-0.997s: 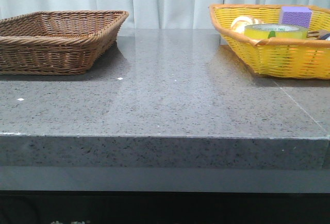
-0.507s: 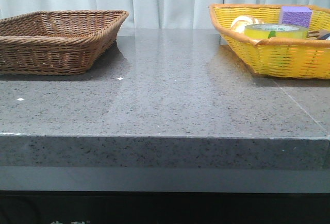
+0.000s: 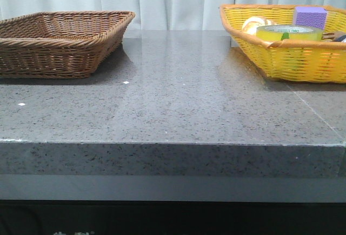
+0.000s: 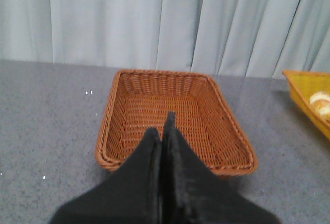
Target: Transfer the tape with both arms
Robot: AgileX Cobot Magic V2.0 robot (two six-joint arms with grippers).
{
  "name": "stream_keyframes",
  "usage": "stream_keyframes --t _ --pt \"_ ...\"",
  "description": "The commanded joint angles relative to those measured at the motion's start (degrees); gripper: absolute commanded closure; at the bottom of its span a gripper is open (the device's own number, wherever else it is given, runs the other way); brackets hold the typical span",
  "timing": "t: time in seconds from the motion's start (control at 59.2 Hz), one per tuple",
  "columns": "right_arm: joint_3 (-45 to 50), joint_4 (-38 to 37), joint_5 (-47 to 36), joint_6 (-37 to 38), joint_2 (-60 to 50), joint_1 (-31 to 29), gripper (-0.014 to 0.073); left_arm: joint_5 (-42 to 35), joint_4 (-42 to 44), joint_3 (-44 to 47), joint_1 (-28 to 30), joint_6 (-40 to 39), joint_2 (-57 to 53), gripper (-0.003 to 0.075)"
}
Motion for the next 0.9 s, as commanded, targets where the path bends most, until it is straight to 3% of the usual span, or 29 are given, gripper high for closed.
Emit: stream_keyframes --t 0.0,0.574,0.659,0.777,0.879 --pt "-2.45 -0.81 -0.26 -0.3 3.66 0.09 0.0662 -0.71 -0.56 -2.44 0.08 0.29 4.06 0.074" --pt "0.36 -0.81 3.69 -0.3 13.07 0.09 0.0638 0.42 -0.56 -2.44 0.08 0.29 15.56 0.0738" --pt "0.36 -0.81 3.86 -0.3 13.23 0.09 0.0512 -0.38 0.15 -2.44 0.08 0.29 16.43 0.0683" --pt "0.36 -0.81 3.93 -0.3 13.23 0.09 0.0211 -1.02 0.96 -2.44 0.08 0.29 16.83 0.0469" --pt "0.36 -0.81 4.35 -0.3 13.23 0.09 0.0062 -1.8 0.96 -2.44 0.08 0.29 16.86 0.026"
